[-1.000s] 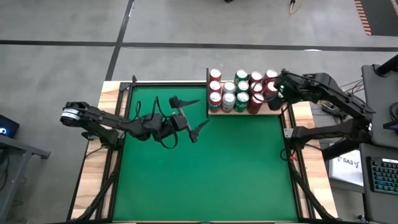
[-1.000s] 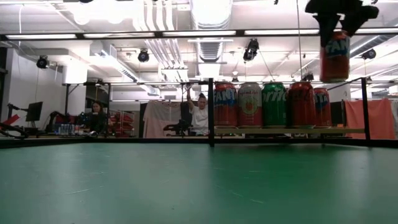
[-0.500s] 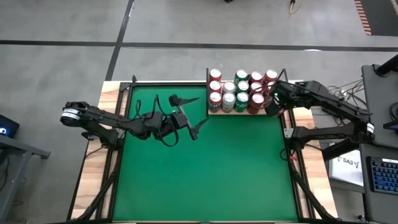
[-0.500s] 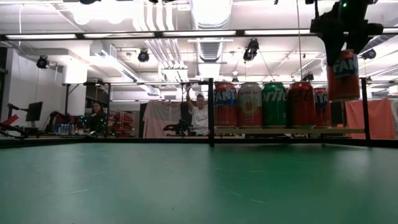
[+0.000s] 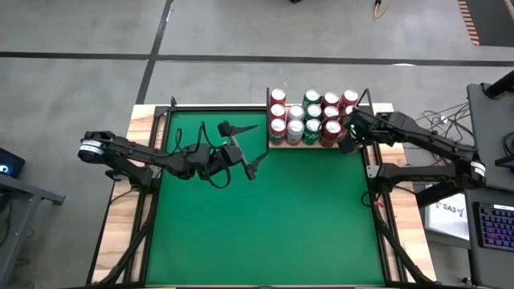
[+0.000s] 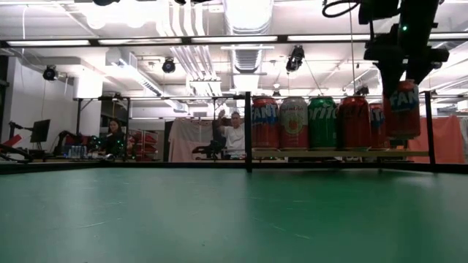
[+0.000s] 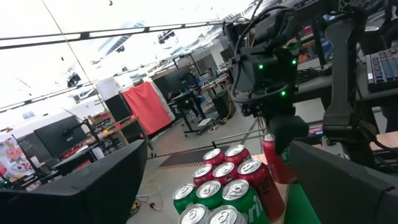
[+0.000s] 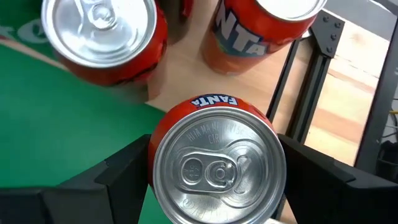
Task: Place canned beverage on shelf
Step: Put the red soda can on the shelf aligned with the other red soda cans
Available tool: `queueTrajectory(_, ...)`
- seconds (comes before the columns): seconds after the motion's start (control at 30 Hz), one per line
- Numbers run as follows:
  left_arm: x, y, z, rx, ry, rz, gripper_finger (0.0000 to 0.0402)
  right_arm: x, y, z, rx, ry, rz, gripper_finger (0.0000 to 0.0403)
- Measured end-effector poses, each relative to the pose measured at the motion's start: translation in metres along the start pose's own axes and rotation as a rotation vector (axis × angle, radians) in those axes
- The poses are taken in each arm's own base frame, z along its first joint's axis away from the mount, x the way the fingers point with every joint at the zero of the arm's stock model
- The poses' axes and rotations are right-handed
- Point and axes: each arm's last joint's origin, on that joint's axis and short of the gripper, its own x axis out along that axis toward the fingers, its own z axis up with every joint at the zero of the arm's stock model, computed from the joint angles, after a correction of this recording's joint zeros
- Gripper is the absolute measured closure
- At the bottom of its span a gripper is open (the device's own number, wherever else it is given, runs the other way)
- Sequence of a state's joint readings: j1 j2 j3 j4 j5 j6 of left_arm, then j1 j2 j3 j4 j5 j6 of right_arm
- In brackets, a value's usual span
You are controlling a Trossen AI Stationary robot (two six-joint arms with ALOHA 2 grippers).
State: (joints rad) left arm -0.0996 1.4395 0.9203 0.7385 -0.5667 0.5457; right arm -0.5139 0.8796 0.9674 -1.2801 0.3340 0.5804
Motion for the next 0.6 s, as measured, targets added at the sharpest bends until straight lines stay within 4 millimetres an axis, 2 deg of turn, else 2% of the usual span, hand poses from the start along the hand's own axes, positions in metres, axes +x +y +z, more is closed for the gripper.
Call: queueTrajectory(0.6, 0.001, 0.001, -0.001, 0.002, 0.003, 0.005, 0.0025, 0.029, -0.009, 0.003, 0.023, -0.044, -0.021, 0.0118)
